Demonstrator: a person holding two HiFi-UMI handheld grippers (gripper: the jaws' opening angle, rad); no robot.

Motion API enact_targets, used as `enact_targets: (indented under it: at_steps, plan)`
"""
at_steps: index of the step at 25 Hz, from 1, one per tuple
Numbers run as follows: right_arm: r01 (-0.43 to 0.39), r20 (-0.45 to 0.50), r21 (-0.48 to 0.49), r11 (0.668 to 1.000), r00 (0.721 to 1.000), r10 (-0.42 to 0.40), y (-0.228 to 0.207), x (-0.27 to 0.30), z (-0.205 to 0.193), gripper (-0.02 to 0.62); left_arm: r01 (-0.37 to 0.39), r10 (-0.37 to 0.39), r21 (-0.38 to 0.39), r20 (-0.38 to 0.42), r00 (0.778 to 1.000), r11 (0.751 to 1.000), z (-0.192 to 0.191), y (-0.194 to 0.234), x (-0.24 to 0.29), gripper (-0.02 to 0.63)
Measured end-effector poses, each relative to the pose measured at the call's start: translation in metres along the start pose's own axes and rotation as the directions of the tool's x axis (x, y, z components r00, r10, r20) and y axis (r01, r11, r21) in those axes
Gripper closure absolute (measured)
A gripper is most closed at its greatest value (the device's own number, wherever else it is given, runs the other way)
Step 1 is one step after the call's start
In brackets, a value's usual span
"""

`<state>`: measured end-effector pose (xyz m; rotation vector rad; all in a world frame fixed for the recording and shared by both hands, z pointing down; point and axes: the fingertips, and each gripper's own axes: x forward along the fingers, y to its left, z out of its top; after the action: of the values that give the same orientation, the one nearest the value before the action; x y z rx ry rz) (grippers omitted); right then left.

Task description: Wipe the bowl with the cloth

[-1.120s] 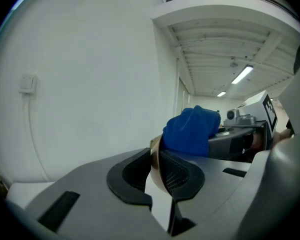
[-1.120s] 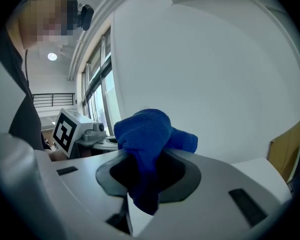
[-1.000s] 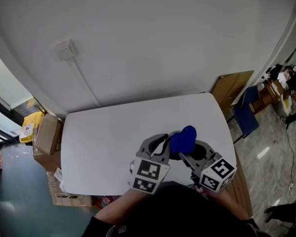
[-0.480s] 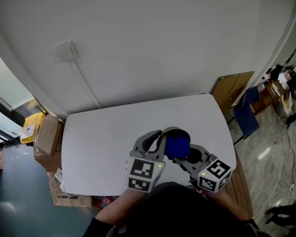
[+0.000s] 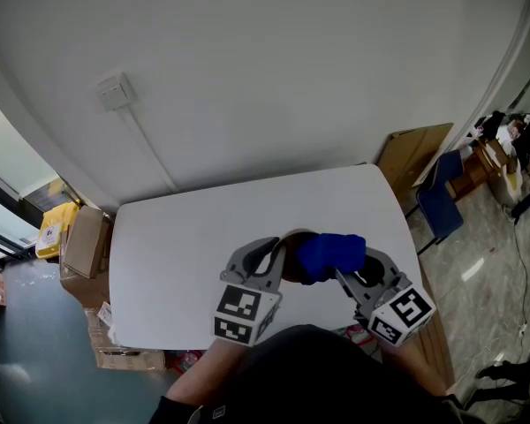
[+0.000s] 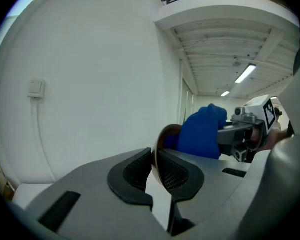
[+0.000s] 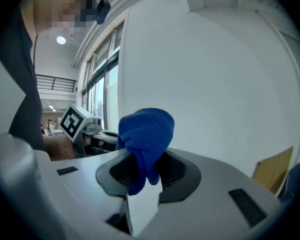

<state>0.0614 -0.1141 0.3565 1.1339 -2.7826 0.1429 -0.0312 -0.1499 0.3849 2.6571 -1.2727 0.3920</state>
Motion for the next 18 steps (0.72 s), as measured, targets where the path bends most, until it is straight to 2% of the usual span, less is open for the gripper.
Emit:
enact_targets:
  at_steps: [7, 12, 18]
  plan:
    - [0.021, 0.131, -0.023, 0.999, 0.991, -0.018, -0.003, -0.010, 0.031, 0.515, 0.012, -0.007, 0.093, -0.049, 0.999, 0.996, -0.005, -0.002, -0.006, 0.580]
    - [0.012, 0.113, 0.001, 1.000, 0.994, -0.012, -0.010, -0.007, 0.028, 0.515, 0.017, -0.016, 0.065, -0.025, 1.000, 0.998, 0.005, 0.007, -0.015, 0.581]
    - [-0.003, 0.108, 0.016, 1.000, 0.994, 0.001, -0.007, -0.003, 0.022, 0.515, -0.003, 0.004, -0.021, 0.037, 0.999, 1.000, 0.022, 0.024, -0.028, 0.581]
